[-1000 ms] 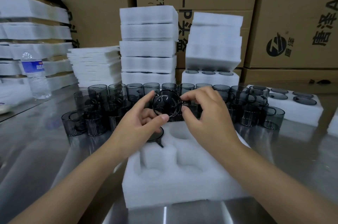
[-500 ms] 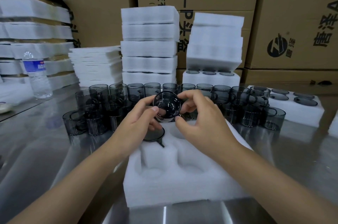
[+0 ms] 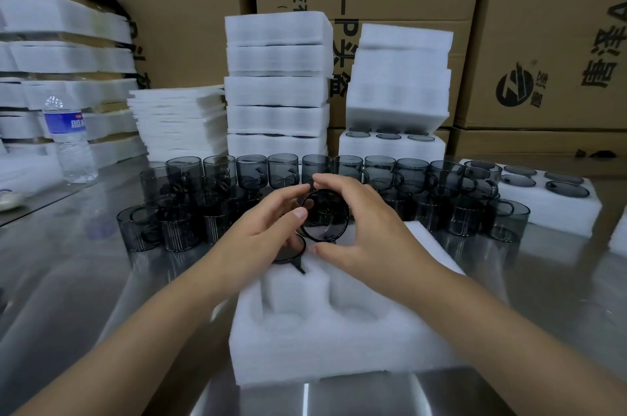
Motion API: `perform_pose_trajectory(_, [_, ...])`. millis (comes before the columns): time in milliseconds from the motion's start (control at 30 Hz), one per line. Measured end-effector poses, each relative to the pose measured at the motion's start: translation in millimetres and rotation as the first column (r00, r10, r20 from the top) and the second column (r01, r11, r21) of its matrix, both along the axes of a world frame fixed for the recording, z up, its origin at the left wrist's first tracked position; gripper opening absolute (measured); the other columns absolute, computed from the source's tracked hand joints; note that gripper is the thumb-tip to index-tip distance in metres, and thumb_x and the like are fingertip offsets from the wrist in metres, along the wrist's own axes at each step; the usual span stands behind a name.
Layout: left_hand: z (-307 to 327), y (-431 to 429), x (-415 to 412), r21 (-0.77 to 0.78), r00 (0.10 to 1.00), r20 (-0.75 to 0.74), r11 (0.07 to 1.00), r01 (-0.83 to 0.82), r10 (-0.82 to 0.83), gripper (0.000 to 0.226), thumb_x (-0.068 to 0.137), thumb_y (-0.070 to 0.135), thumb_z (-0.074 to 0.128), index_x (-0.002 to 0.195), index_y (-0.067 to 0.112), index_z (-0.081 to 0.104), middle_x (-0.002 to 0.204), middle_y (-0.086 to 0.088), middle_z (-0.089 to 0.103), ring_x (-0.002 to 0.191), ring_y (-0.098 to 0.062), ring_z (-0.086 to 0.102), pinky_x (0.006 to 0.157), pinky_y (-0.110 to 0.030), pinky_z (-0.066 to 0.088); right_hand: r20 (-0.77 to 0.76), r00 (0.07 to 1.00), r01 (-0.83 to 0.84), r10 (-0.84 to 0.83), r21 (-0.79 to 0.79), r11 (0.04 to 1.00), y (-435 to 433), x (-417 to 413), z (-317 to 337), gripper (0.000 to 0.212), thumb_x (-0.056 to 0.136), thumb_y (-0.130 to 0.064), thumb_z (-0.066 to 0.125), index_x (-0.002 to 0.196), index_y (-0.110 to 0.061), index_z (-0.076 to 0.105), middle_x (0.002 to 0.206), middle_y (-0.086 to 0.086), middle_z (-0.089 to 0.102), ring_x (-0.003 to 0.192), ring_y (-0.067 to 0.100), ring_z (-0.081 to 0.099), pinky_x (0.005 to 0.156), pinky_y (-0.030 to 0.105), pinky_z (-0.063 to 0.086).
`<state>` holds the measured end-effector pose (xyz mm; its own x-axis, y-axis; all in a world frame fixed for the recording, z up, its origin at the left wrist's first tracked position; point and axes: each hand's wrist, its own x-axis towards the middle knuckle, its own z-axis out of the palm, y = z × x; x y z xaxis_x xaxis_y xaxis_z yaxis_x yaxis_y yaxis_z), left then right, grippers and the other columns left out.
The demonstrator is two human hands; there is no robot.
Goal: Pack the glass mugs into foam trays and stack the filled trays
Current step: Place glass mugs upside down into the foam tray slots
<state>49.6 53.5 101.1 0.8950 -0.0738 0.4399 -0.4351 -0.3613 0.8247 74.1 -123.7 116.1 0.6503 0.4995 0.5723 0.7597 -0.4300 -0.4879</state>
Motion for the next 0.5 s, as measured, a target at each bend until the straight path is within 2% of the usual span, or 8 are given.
perform_pose_trajectory(100, [-0.7, 1.1, 0.6, 0.02, 1.0, -0.013, 1.0, 0.001, 0.0, 0.036, 0.089, 0.044, 0.049, 0.125, 0.047, 0.051, 0.072, 0.01, 0.065, 0.076, -0.005, 0.062, 0.078, -0.019, 0.047, -0.03, 0.999, -0.015, 0.016, 0.05, 0.999, 0.0, 2.3, -2.3, 0.079, 0.073, -0.021, 0.079, 0.139, -0.036, 0.036, 0.128, -0.024, 0.045, 0.121, -0.008, 0.035, 0.093, -0.004, 0.02])
perform_pose_trajectory(167, [-2.0, 2.3, 0.5, 0.015, 1.0, -0.011, 1.0, 0.001, 0.0, 0.031, 0.093, 0.045, 0.049, 0.123, 0.051, 0.051, 0.073, 0.007, 0.065, 0.077, -0.006, 0.062, 0.078, -0.019, 0.047, -0.014, 1.0, -0.019, 0.02, 0.06, 0.998, 0.6, 2.4, -2.8, 0.079, 0.073, -0.021, 0.08, 0.138, -0.034, 0.037, 0.126, -0.023, 0.044, 0.121, -0.008, 0.036, 0.095, -0.001, 0.022])
perform_pose_trajectory(233, [-2.2, 2.1, -0.1, 0.0, 1.0, 0.0, 1.0, -0.001, 0.001, 0.036, 0.088, 0.048, 0.045, 0.123, 0.051, 0.05, 0.074, 0.007, 0.066, 0.076, -0.005, 0.062, 0.077, -0.018, 0.048, 0.025, 1.0, -0.018, 0.016, 0.077, 0.997, 1.4, 1.6, -1.7, 0.074, 0.073, -0.022, 0.08, 0.136, -0.031, 0.041, 0.124, -0.02, 0.045, 0.119, -0.006, 0.04, 0.097, 0.005, 0.027])
perform_pose_trajectory(333, [-2.7, 0.5, 0.3, -0.045, 1.0, 0.003, 0.999, -0.018, 0.018, 0.041, 0.09, 0.052, 0.048, 0.13, 0.042, 0.049, 0.075, 0.011, 0.066, 0.073, -0.005, 0.061, 0.074, -0.014, 0.048, 0.044, 0.999, 0.002, -0.011, 0.201, 0.98, 0.1, -0.4, 2.4, 0.062, 0.076, -0.023, 0.077, 0.129, -0.03, 0.047, 0.12, -0.019, 0.051, 0.113, -0.005, 0.046, 0.096, 0.008, 0.034])
perform_pose_trajectory(433, [-2.2, -1.5, -2.0, -0.032, 1.0, -0.022, 0.999, -0.02, 0.02, 0.035, 0.096, 0.036, 0.048, 0.131, 0.038, 0.048, 0.096, 0.015, 0.071, 0.074, -0.002, 0.06, 0.074, -0.012, 0.047, -0.12, 0.993, 0.054, -0.011, 0.367, 0.929, -4.4, 1.6, 9.0, 0.05, 0.08, -0.023, 0.072, 0.124, -0.031, 0.051, 0.116, -0.012, 0.056, 0.105, -0.001, 0.054, 0.088, 0.013, 0.041])
perform_pose_trajectory(500, [-1.3, -2.2, -4.1, -0.015, 0.999, -0.044, 1.0, -0.006, 0.006, 0.033, 0.097, 0.025, 0.047, 0.127, 0.041, 0.048, 0.107, 0.02, 0.068, 0.075, 0.0, 0.06, 0.074, -0.009, 0.046, -0.267, 0.963, 0.094, 0.03, 0.439, 0.893, -8.1, 5.6, 13.4, 0.045, 0.08, -0.02, 0.07, 0.122, -0.027, 0.056, 0.107, -0.006, 0.06, 0.089, -0.003, 0.058, 0.073, 0.012, 0.045])
